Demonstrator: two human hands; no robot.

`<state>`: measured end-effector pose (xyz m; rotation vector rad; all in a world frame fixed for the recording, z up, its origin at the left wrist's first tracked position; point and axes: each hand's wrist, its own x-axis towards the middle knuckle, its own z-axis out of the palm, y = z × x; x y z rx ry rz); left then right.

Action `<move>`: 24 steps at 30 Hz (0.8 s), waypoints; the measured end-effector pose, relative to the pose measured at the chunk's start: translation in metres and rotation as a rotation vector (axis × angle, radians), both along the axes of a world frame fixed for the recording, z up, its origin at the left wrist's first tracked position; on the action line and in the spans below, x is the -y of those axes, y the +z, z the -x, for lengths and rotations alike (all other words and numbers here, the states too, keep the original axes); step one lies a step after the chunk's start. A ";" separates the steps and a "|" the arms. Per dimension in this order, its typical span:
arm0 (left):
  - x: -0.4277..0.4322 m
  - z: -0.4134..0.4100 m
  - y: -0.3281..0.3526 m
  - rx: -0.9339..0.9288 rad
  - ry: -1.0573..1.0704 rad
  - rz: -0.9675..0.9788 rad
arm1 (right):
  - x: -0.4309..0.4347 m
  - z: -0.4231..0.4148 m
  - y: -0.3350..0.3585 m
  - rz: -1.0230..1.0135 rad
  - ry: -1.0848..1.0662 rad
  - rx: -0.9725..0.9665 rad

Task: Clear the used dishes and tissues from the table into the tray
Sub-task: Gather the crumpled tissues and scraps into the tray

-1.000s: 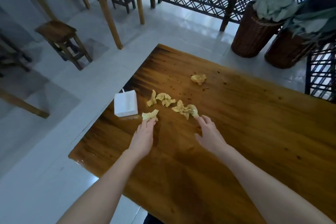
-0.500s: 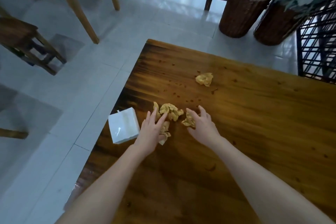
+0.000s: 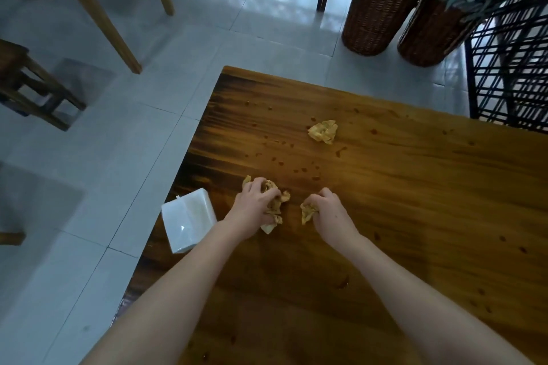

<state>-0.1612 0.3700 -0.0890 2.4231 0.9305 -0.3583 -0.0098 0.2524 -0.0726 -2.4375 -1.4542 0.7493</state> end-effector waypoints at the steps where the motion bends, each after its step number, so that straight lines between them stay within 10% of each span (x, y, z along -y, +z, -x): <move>1: 0.001 0.000 0.001 0.025 0.004 -0.002 | 0.000 -0.002 0.001 -0.018 -0.008 -0.012; 16: -0.036 -0.027 0.025 0.337 0.212 -0.031 | -0.091 -0.091 0.003 -0.235 -0.213 0.057; 24: -0.048 -0.029 0.017 0.376 0.228 -0.007 | -0.123 -0.102 -0.024 -0.007 -0.149 -0.013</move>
